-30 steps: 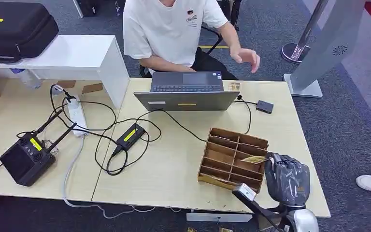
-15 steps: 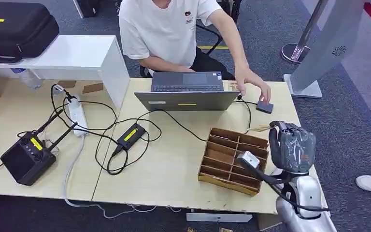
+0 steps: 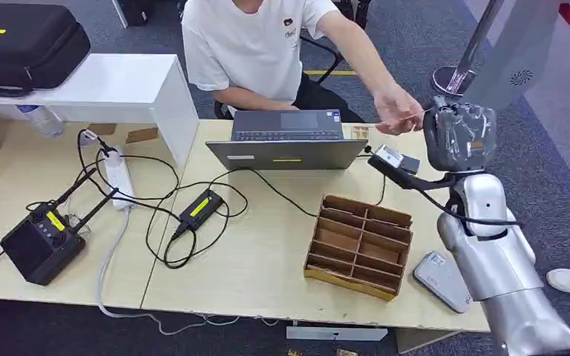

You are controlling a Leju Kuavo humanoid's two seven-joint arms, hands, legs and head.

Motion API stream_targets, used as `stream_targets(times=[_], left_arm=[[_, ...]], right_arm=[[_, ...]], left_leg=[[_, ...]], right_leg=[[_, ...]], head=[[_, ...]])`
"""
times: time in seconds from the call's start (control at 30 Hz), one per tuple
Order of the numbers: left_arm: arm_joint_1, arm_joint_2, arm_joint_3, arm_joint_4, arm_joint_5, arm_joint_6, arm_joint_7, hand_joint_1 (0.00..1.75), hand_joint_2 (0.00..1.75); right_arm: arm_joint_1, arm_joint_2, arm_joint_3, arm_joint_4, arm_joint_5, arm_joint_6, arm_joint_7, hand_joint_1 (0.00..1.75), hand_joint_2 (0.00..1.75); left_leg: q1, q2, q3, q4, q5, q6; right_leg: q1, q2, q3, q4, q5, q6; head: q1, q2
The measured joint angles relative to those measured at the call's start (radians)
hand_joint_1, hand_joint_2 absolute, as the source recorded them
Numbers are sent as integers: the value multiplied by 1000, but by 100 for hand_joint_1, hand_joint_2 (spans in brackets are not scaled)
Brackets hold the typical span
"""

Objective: Pass the card to the sensor for recognition and then transmit it.

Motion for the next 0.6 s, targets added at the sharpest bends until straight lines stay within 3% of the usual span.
stream_targets(times=[0.23, 0.27, 0.6], left_arm=[[0, 1, -1, -1, -3, -3, 0, 0, 175], [0, 2, -1, -1, -3, -4, 0, 0, 175], [0, 3, -1, -1, -14, -16, -19, 0, 175]], right_arm=[[-88, 0, 50, 123, 15, 3, 10, 175, 175], [-89, 0, 52, 128, 15, 3, 10, 0, 175], [-123, 4, 87, 203, 12, -5, 10, 0, 175]], left_leg=[[0, -1, -1, 0, 0, 0], [0, -2, -1, 0, 0, 0], [0, -2, -2, 0, 0, 0]], right_leg=[[0, -2, 0, 0, 0, 0], [0, -2, 0, 0, 0, 0], [0, -2, -1, 0, 0, 0]], head=[[0, 0], [0, 0], [0, 0]])
